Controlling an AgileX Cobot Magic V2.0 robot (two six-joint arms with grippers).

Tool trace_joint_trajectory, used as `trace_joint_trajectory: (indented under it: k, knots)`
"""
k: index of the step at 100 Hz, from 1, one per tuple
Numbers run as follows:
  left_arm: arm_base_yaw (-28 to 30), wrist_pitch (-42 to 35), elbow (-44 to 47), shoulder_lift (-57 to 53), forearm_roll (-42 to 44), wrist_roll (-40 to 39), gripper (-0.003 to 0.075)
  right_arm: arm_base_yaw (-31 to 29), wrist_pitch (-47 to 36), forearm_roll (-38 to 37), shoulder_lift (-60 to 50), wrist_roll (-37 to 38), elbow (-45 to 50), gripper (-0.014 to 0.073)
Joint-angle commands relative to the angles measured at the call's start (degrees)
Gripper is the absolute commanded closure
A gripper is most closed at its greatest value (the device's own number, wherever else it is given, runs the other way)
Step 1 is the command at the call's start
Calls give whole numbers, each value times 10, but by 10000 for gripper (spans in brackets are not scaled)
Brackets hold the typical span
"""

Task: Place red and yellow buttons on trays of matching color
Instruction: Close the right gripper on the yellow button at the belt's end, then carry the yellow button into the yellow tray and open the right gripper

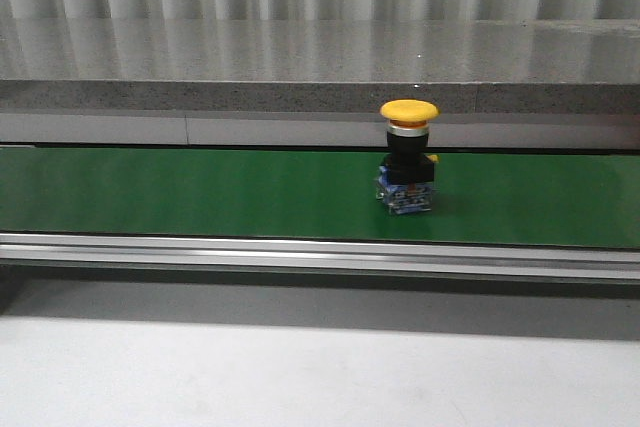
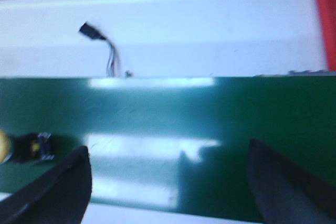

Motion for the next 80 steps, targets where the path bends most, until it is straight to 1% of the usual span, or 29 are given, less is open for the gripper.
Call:
trace_joint_trajectory:
  k: [1,22,38,52,69,76,80]
  knots:
    - [-5,-42,-15,4,-9,0,741,45,8,4,-3,-9,-25,-8]
    - [-5,-42,-15,4,-9,0,741,145,66,5,57,-65,-47,-8]
    - [-5,-42,-15,4,-9,0,741,191,80,9,116,-98,-58,-8]
    - [-5,-42,-15,4,-9,0,741,199,44,9,166,-106,-70,-8]
    - [-5,-42,-15,4,-9,0,741,199,-13,-11,210,-107,-82,-7]
    - [-5,-42,-15,4,-9,0,741,199,-15,-22,216,-107,-82,32]
    - [-5,-42,-15,4,-9,0,741,199,-13,-28,218,-106,-82,90]
